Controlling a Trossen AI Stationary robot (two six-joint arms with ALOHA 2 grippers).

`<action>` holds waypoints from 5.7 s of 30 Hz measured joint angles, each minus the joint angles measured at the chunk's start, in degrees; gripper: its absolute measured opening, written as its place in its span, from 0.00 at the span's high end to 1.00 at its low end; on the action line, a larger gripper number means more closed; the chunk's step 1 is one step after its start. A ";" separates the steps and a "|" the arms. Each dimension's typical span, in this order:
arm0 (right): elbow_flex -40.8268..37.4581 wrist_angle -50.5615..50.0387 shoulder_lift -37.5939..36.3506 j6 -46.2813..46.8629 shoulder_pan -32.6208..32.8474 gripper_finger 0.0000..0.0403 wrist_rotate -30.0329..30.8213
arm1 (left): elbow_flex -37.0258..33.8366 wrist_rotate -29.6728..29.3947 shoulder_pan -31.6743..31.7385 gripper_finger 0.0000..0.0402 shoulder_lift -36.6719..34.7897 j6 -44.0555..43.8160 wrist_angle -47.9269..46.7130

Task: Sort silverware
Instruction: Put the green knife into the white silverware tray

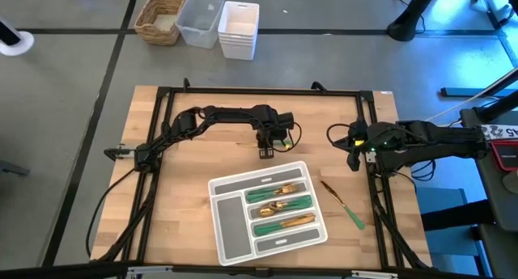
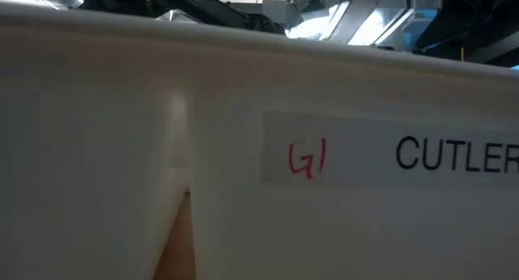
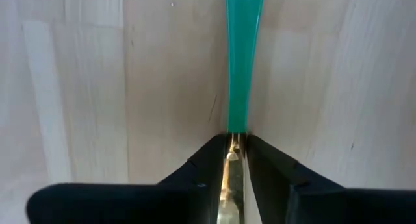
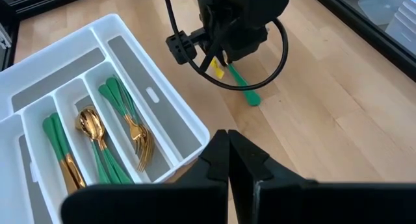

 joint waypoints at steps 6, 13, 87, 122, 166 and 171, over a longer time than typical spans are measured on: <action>0.00 0.00 0.00 0.01 0.00 1.00 0.02 | -0.31 0.21 0.00 0.81 -0.04 0.01 1.51; 0.00 -0.02 0.02 0.01 0.00 1.00 0.00 | -0.69 0.06 -0.31 0.80 0.46 -0.02 1.93; 0.00 -2.75 -0.04 0.00 0.00 1.00 -2.51 | 10.37 4.66 1.77 0.99 -3.79 -0.88 -7.85; 0.00 -2.41 -0.04 0.00 0.00 1.00 -2.84 | -51.37 9.37 2.57 0.85 -34.64 -4.45 59.04; 0.00 -1.28 -0.04 0.02 -0.01 1.00 -2.80 | -51.11 4.89 0.98 0.89 -18.69 -1.37 71.60; 0.00 -1.27 -0.04 0.02 0.00 1.00 -2.80 | -51.09 4.78 0.98 0.96 -18.69 -2.79 71.37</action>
